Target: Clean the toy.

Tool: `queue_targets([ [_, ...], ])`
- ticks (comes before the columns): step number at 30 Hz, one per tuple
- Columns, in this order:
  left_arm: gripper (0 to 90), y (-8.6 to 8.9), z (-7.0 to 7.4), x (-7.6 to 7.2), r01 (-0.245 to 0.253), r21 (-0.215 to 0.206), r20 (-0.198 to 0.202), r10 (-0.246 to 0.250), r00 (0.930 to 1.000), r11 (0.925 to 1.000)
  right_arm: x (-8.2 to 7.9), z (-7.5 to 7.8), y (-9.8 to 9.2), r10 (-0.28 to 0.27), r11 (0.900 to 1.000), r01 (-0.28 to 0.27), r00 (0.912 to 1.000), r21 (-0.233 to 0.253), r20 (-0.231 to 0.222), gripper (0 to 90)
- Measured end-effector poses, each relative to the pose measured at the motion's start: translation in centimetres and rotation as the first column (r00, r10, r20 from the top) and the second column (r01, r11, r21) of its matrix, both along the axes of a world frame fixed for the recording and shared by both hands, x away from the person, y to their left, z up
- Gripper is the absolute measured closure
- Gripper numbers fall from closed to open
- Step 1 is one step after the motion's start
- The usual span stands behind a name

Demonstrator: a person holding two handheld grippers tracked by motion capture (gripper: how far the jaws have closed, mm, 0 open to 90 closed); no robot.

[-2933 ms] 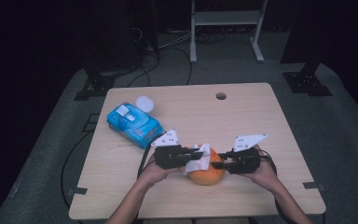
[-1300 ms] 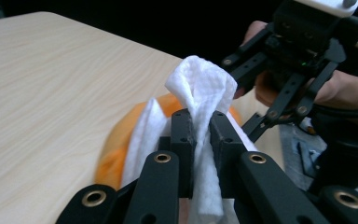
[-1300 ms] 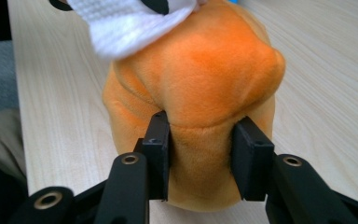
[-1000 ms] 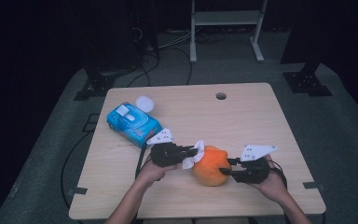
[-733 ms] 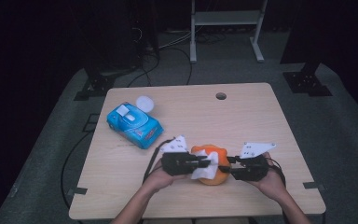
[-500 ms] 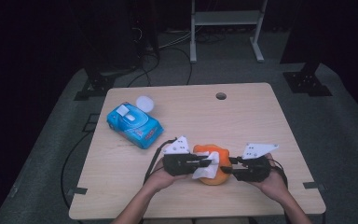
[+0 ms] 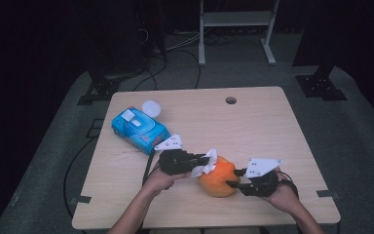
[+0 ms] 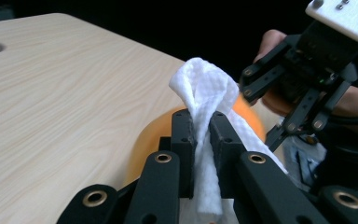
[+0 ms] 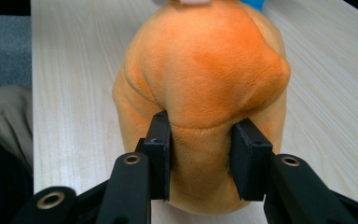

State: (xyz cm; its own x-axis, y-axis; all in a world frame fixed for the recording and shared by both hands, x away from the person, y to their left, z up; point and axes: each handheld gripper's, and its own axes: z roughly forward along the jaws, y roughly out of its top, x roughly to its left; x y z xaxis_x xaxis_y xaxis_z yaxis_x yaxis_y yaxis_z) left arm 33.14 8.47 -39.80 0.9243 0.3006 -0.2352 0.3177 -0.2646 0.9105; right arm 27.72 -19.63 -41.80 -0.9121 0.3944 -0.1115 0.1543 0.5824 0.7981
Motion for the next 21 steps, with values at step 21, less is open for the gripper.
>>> queue_targets([
  [21,82.1,1.1,-0.6,0.0,0.023,0.094,-0.043,-0.019,0.9989,0.9953,-1.3,-0.1,0.8,0.094,0.994,-0.087,0.9909,-0.072,0.096,61.7],
])
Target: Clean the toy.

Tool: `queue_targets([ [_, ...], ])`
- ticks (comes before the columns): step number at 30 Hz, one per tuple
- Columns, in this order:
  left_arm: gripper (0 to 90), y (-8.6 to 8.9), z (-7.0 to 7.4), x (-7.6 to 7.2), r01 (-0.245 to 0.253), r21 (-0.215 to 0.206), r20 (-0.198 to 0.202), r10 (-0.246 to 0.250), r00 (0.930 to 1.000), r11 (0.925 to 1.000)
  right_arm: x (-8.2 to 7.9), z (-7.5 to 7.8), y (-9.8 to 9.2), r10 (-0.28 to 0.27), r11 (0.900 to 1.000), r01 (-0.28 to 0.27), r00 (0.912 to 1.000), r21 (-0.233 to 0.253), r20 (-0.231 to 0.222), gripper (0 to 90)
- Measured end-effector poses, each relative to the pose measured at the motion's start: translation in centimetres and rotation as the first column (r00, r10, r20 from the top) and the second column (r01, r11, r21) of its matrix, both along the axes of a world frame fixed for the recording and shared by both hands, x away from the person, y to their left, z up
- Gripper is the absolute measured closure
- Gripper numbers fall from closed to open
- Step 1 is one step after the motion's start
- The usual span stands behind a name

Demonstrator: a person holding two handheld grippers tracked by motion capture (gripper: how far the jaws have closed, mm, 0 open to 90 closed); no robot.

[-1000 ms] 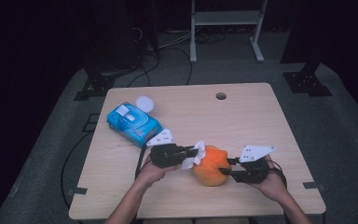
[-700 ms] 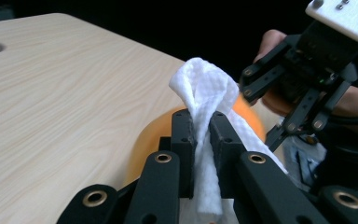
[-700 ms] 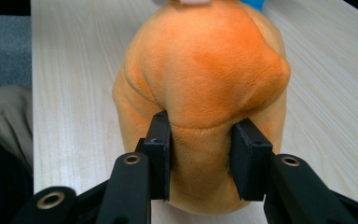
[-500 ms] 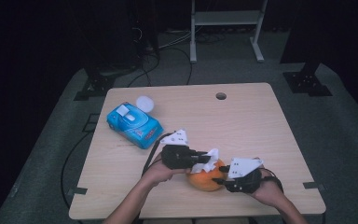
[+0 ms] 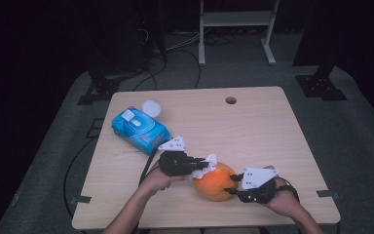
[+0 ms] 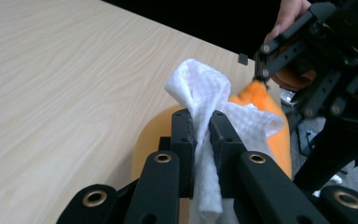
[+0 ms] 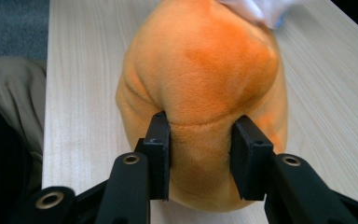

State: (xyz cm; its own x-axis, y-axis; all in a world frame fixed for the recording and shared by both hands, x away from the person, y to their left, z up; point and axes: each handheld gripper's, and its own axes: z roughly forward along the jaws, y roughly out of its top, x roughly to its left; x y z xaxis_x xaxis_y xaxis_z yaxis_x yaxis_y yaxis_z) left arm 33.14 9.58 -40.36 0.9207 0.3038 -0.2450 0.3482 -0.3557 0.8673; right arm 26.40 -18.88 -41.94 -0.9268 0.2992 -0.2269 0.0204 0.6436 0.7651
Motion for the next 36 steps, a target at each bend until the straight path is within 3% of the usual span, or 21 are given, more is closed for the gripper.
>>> queue_targets([
  [3,82.2,0.5,-0.5,-0.3,0.002,-0.024,-0.024,-0.002,0.9997,0.9997,0.4,0.0,-0.3,-0.021,1.0,0.022,0.9994,0.023,-0.026,58.7],
  [6,82.2,0.3,-0.8,-0.8,0.013,-0.041,-0.037,-0.015,0.9992,0.9991,0.7,0.1,-0.5,-0.053,0.998,0.056,0.9944,0.033,-0.092,54.1],
  [9,82.3,0.0,-0.8,-1.0,0.03,-0.057,-0.057,-0.033,0.9978,0.9979,0.5,0.4,-0.4,-0.063,0.998,0.065,0.9907,0.016,-0.121,49.9],
  [16,82.4,-1.9,1.2,-1.5,0.1,-0.015,-0.014,-0.1,0.9949,0.9949,-0.5,0.4,0.6,-0.026,0.999,0.026,0.9997,-0.036,0.005,54.9],
  [17,82.4,-2.4,1.5,-1.6,0.11,0.006,0.007,-0.11,0.9939,0.9939,-0.7,0.4,0.9,-0.018,0.999,0.019,0.9996,-0.043,0.022,55.3],
  [19,82.4,-3.2,1.9,-1.7,0.119,0.036,0.035,-0.12,0.9922,0.9923,-1.0,0.4,1.4,-0.01,0.998,0.013,0.9989,-0.062,0.045,55.4],
  [21,82.4,-3.6,1.9,-1.6,0.113,0.041,0.038,-0.115,0.9926,0.9927,-1.1,0.4,1.3,-0.011,0.998,0.014,0.9987,-0.063,0.049,55.8],
  [27,82.4,-2.2,1.2,-0.9,0.067,0.006,0.027,-0.067,0.9974,0.9977,0.0,-0.1,-0.6,-0.039,0.999,0.041,0.998,0.03,-0.05,57.4],
  [32,82.2,0.1,0.6,-0.6,0.02,-0.046,-0.003,-0.02,0.9998,0.9988,1.5,-0.3,-2.2,-0.083,0.989,0.1,0.9846,0.11,-0.154,57.9],
  [34,82.1,0.6,0.3,-0.7,0.014,-0.06,-0.01,-0.015,0.9998,0.9981,1.8,-0.4,-2.6,-0.086,0.986,0.11,0.9805,0.126,-0.177,57.5],
  [36,82.1,1.0,-0.1,-0.7,0.011,-0.069,-0.021,-0.013,0.9997,0.9975,1.8,-0.4,-2.5,-0.083,0.986,0.105,0.9817,0.126,-0.171,57.4],
])
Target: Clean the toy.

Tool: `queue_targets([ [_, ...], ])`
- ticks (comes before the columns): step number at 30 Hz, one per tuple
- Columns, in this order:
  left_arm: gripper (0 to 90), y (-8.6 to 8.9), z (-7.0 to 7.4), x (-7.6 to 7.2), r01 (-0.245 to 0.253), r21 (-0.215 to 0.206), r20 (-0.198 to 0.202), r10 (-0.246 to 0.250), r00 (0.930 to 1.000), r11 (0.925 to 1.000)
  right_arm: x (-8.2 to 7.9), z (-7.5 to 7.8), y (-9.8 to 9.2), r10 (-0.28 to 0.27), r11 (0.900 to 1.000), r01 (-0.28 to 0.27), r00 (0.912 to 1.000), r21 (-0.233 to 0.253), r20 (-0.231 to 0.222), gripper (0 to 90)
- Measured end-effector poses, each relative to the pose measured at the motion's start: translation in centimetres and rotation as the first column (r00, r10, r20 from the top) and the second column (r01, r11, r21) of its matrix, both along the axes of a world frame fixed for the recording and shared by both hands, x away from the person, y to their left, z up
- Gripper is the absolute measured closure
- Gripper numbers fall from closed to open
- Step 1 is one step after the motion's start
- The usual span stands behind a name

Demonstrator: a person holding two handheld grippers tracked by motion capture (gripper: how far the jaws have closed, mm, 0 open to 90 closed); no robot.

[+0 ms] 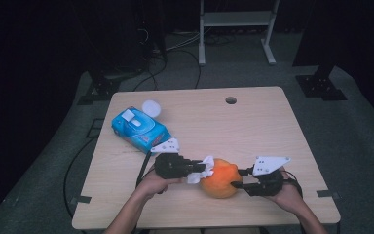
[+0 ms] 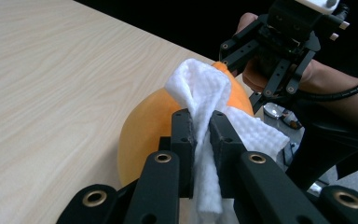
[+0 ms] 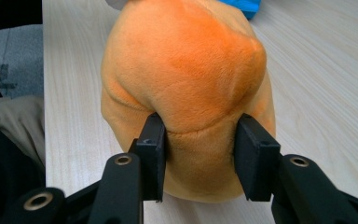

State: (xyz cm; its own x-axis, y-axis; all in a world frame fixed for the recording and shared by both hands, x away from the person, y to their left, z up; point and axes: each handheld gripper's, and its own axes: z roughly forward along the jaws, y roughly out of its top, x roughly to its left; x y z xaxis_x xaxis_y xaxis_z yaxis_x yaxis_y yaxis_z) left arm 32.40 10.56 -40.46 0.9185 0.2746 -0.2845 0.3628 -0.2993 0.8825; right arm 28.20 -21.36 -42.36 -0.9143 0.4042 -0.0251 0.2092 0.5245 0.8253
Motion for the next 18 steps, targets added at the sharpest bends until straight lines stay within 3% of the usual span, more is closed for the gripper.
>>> queue_targets([
  [4,82.1,0.1,-0.3,0.1,-0.002,-0.006,-0.019,0.002,0.9998,1.0,-0.7,0.2,1.0,0.024,0.999,-0.021,0.9983,-0.049,0.053,58.4],
  [7,82.1,-0.4,0.0,0.1,0.006,0.002,-0.011,-0.006,0.9999,1.0,-1.0,0.3,1.5,0.04,0.997,-0.034,0.9965,-0.075,0.074,58.6],
  [10,82.1,-1.6,0.6,-0.1,0.029,0.018,0.009,-0.029,0.9995,0.9994,-1.2,0.3,1.8,0.046,0.996,-0.04,0.9962,-0.075,0.074,58.6],
  [15,82.1,-3.4,1.2,-0.6,0.096,0.008,0.025,-0.096,0.9951,0.9954,-0.9,0.3,1.9,0.02,0.999,-0.017,0.9982,-0.049,0.057,58.6],
  [18,82.1,-3.6,1.1,-0.7,0.092,0.019,0.042,-0.093,0.9948,0.9956,-0.4,0.2,1.1,-0.009,1.0,0.01,0.9997,-0.014,0.024,58.7],
])
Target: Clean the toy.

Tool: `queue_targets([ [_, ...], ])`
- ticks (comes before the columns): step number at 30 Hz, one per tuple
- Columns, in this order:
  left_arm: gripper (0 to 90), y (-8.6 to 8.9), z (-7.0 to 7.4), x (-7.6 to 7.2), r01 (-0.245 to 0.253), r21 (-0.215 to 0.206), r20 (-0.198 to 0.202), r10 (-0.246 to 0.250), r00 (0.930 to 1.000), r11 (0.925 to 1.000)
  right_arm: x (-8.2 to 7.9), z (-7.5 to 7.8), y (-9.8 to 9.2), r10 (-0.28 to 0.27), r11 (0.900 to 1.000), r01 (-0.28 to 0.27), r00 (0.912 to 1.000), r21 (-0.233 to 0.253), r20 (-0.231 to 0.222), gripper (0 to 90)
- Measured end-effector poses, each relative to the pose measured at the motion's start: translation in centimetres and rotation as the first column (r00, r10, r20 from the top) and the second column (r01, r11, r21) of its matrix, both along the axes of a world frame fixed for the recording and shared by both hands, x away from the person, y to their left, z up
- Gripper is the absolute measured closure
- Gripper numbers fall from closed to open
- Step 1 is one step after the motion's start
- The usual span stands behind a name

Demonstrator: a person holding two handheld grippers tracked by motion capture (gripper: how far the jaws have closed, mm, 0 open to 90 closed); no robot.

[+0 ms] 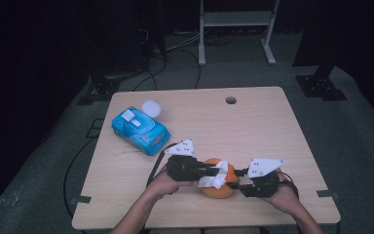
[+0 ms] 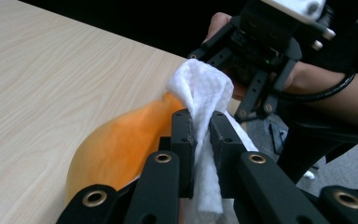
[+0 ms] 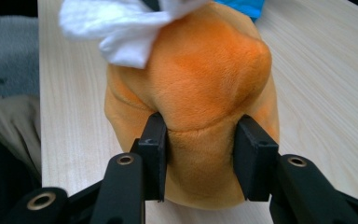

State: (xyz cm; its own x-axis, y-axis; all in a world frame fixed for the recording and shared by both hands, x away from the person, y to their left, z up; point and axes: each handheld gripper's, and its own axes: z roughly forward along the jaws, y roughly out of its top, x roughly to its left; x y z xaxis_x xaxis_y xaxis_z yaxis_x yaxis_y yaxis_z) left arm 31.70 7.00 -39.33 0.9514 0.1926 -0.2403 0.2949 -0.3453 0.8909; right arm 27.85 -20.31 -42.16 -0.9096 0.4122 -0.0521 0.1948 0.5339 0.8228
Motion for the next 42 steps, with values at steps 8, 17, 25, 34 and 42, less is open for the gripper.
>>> queue_targets([
  [8,82.1,3.6,-1.4,1.4,-0.102,-0.039,-0.055,0.1,0.9935,0.994,0.1,-0.4,-0.9,0.011,1.0,-0.011,0.9999,0.008,-0.006,59.4],
  [17,82.1,5.2,-3.0,1.8,-0.151,-0.042,-0.104,0.146,0.9838,0.9876,0.4,-0.4,-1.1,-0.009,1.0,0.01,0.9997,0.022,-0.024,59.1],
  [25,82.1,2.4,-2.9,1.1,-0.094,-0.066,-0.1,0.087,0.9912,0.9934,1.5,-0.3,-2.6,-0.077,0.996,0.082,0.9891,0.039,-0.126,44.6],
  [34,82.0,0.9,-2.8,1.1,-0.092,-0.071,-0.098,0.084,0.9916,0.9933,0.8,2.7,-3.3,-0.134,0.991,0.135,0.9876,0.008,-0.081,28.1],
  [42,82.0,-1.2,-2.6,0.4,-0.047,-0.029,-0.037,0.046,0.9983,0.9985,0.8,3.3,-0.3,-0.084,0.989,0.079,0.9958,-0.122,-0.038,26.3],
])
